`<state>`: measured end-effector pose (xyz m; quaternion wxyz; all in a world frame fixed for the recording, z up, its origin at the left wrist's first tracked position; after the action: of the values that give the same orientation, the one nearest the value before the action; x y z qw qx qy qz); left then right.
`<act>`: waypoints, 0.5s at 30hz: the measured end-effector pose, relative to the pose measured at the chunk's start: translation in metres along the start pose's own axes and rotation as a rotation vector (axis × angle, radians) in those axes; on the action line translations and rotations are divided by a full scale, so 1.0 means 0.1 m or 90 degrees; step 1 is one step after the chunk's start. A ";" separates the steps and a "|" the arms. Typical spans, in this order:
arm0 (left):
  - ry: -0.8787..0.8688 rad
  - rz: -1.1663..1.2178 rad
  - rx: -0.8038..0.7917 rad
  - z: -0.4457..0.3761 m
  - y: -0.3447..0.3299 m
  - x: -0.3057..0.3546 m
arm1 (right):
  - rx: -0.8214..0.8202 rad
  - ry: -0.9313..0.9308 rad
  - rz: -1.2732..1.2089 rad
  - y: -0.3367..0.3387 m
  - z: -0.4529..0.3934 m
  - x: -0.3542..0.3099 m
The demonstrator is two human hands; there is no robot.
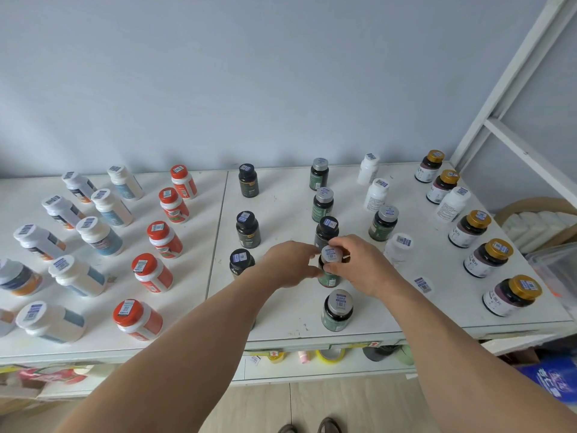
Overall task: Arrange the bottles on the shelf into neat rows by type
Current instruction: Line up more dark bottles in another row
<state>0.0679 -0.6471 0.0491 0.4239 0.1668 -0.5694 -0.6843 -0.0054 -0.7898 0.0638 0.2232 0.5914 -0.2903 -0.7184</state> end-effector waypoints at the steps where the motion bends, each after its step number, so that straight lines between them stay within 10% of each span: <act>1: -0.001 -0.012 0.003 0.00 0.00 0.00 | 0.002 -0.003 -0.003 -0.01 0.01 0.01; 15: 0.070 0.016 0.008 -0.23 0.11 -0.20 | 0.052 -0.010 -0.044 0.26 -0.37 0.02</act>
<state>0.0995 -0.6464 0.0472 0.4622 0.1998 -0.5515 -0.6650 0.0301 -0.8162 0.0751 0.1719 0.6042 -0.3008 -0.7176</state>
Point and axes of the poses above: each hand's wrist, its own z-axis away from the middle knuckle, its own y-axis out of the back of the hand, x = y × z, the point moved 3 cm from there along -z, towards the middle knuckle, and after that the axes turned 4 degrees about -z, right-handed, at the moved point
